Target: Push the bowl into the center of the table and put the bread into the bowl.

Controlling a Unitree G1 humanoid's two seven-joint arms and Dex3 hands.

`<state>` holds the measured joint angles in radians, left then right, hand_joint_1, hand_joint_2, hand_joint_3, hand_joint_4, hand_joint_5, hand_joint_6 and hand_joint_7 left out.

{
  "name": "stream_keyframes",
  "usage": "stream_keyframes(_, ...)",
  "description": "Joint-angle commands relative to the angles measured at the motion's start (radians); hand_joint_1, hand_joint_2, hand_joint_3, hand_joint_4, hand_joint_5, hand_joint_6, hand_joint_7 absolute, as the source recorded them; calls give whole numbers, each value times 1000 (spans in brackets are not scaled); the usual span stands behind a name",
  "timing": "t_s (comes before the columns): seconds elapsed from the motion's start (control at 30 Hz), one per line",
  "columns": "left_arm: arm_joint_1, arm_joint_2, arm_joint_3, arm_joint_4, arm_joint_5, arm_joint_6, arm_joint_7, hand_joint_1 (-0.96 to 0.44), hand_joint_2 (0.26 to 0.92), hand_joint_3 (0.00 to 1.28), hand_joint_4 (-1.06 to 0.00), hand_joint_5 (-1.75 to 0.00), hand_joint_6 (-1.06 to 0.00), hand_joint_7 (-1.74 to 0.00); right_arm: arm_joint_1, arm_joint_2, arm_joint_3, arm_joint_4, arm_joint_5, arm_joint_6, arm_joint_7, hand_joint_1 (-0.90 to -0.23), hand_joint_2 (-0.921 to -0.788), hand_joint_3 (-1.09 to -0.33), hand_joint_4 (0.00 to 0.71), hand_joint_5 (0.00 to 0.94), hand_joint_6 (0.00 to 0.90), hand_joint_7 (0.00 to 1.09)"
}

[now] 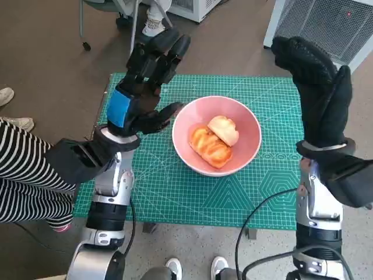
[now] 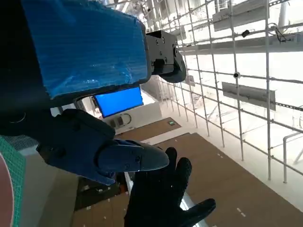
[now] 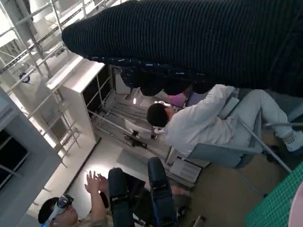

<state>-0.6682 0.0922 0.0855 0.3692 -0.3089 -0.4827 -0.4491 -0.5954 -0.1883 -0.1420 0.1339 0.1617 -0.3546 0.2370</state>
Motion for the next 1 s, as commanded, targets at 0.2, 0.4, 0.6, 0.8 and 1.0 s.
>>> stream_keyframes(0.2,31,12,3,-54,-1,44,2,-575,914,343,-155,-51,1,-641,24,16,14,6,13,18,4,-716,-921,-738,161,5,18,574)
stream_keyframes(0.4,46,20,4,-85,6,65,8,-581,914,326,-153,-57,1,-659,23,26,22,2,11,17,2,-716,-921,-738,172,10,28,576)
stream_keyframes(0.6,53,27,5,-92,11,63,9,-587,917,313,-153,-62,1,-660,16,29,27,16,16,7,9,-718,-921,-738,176,10,29,576)
stream_keyframes(0.8,59,32,4,-95,20,62,13,-594,920,303,-150,-65,1,-658,8,32,26,35,24,-2,19,-726,-921,-738,175,9,27,574)
stream_keyframes(1.0,67,34,4,-101,27,66,15,-592,921,299,-146,-66,1,-648,-3,35,23,59,33,-16,30,-726,-921,-739,175,8,26,574)
